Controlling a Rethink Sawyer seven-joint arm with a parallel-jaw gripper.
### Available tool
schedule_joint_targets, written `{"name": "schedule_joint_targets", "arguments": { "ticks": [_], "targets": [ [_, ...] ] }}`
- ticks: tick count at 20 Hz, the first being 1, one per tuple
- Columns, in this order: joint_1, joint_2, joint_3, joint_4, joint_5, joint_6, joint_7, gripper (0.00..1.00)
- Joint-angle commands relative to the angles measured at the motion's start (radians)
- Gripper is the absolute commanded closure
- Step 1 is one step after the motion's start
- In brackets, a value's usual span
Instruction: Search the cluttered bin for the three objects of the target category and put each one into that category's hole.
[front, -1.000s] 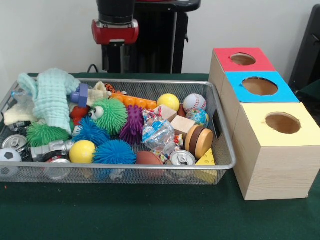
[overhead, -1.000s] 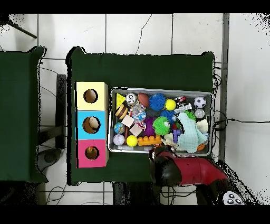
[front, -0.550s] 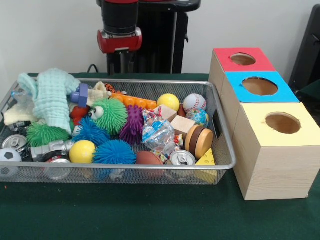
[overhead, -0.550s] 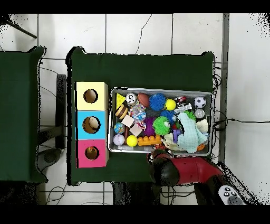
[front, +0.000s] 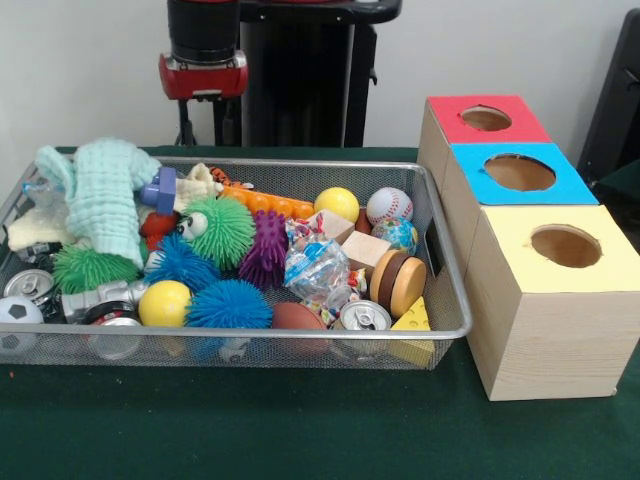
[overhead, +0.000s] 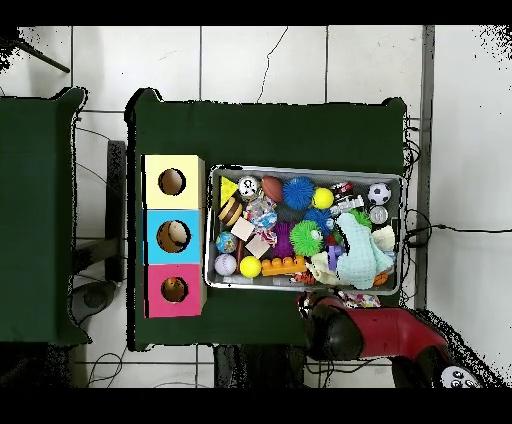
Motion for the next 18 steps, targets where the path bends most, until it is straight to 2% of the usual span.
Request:
{"name": "schedule_joint_targets", "arguments": {
  "ticks": [1, 4, 7, 11, 15, 18],
  "targets": [
    [0.036, 0.036, 0.024, -0.067, -0.071, -0.002, 0.028, 0.0],
    [0.105, 0.088, 0.002, -0.102, -0.052, -0.049, 0.108, 0.0],
    [0.131, 0.092, -0.001, -0.099, -0.022, -0.061, 0.133, 0.0],
    [0.142, 0.103, -0.019, -0.108, -0.021, -0.078, 0.136, 0.0],
    [0.159, 0.146, -0.067, -0.143, -0.052, -0.104, 0.137, 0.0],
    [0.142, 0.161, -0.074, -0.156, -0.07, -0.116, 0.106, 0.0]
  ]
}}
